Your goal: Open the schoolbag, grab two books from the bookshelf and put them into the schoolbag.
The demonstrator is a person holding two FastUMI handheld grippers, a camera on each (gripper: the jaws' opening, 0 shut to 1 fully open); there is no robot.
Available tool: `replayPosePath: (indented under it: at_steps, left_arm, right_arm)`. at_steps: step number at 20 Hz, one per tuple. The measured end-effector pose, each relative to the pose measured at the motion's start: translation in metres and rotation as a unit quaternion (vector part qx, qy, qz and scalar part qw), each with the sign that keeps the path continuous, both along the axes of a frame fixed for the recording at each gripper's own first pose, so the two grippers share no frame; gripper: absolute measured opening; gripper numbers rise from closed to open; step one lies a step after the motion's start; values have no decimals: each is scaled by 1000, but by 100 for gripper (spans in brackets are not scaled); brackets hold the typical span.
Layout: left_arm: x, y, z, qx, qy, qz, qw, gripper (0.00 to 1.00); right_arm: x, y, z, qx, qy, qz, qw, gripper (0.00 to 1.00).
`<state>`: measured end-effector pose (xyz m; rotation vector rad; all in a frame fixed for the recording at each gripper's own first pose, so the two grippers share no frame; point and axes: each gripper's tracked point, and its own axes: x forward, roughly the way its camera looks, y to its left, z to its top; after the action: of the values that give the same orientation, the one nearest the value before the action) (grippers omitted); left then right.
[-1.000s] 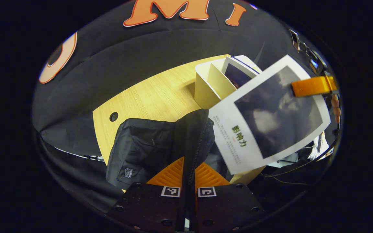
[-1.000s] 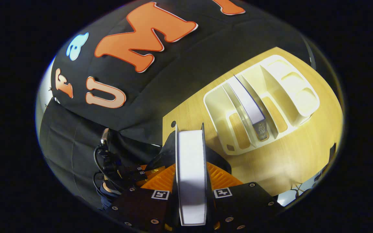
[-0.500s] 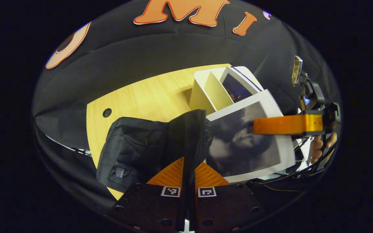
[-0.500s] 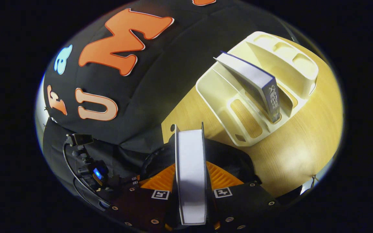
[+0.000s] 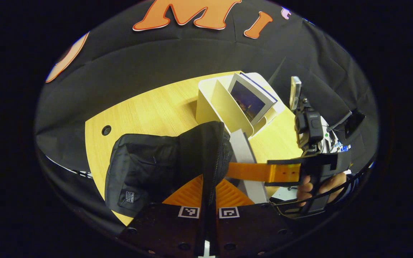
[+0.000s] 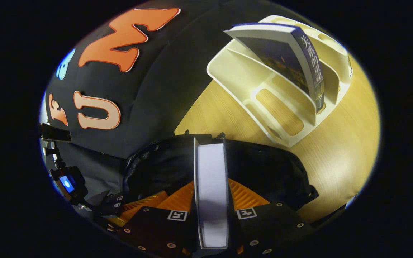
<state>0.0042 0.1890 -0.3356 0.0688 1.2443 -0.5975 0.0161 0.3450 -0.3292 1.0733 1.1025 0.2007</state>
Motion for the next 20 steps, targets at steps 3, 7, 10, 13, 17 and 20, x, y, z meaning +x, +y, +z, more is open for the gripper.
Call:
replayPosePath:
  at_steps: [3, 7, 10, 13, 17, 20]
  left_arm:
    - [-4, -1, 0, -5, 3, -8, 1000, 5]
    - [-8, -8, 1, -5, -2, -19, 1000, 6]
    - [-8, -9, 3, -1, -5, -14, 1000, 6]
    - [-6, -11, 2, 2, -8, -10, 1000, 6]
    - [-5, -8, 0, 4, -4, 8, 1000, 6]
    - [-2, 5, -5, 6, 2, 27, 1000, 6]
  right_arm:
    - [1, 13, -15, 6, -2, -6, 1000, 35]
    - [5, 28, -26, 5, -13, -20, 1000, 35]
    - [10, 38, -32, 11, -26, -32, 999, 35]
    - [20, 48, -40, 5, -41, -33, 999, 35]
    - [17, 57, -52, 4, -27, -18, 999, 35]
    - [-13, 65, -55, -7, 0, 76, 997, 46]
